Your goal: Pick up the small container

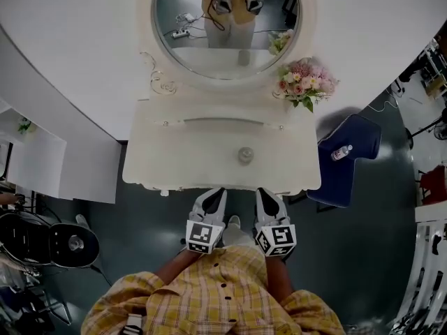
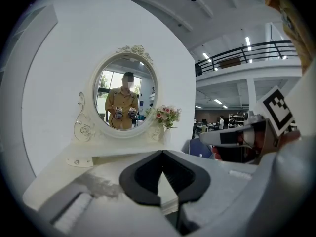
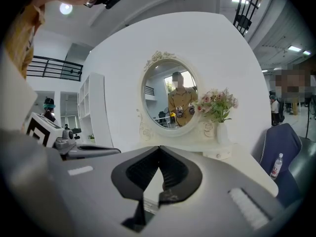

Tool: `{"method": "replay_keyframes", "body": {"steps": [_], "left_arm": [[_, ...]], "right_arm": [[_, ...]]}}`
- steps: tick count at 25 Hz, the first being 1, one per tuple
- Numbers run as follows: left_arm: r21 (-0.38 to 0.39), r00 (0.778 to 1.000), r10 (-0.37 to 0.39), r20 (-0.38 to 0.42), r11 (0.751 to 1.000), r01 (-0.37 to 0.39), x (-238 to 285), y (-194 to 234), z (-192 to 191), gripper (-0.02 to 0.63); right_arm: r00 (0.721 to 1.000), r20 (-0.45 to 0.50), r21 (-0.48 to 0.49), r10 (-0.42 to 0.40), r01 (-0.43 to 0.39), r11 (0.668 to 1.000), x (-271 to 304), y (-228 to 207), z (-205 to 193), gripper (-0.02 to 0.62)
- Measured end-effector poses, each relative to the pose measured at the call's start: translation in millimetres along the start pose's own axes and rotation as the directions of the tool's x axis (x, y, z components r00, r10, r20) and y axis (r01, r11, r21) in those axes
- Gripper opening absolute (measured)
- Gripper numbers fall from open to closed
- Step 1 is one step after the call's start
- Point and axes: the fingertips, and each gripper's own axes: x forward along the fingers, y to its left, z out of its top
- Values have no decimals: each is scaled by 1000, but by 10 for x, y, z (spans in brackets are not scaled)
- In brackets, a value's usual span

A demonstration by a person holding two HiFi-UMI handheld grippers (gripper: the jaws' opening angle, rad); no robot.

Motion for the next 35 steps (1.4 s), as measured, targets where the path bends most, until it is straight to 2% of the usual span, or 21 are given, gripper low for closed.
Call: {"method": "replay_keyframes", "body": {"steps": [5,24,35], "left_arm": [[4,1000,12,-9,1000,-12,220,-39,41,0],[-12,993,96,-62,995,-97,791,113,-303,0],[-38,989,123,-83,991,-126,896,225,-491,0]], "right_arm": [[999,-30,3,31,-31,1000,168,-158,-44,-3],[988,-122,-16,92,-95,995,795,-678,-505,-3],[976,-186,-10,113,-117,993,1139,-757,-889,97]]}}
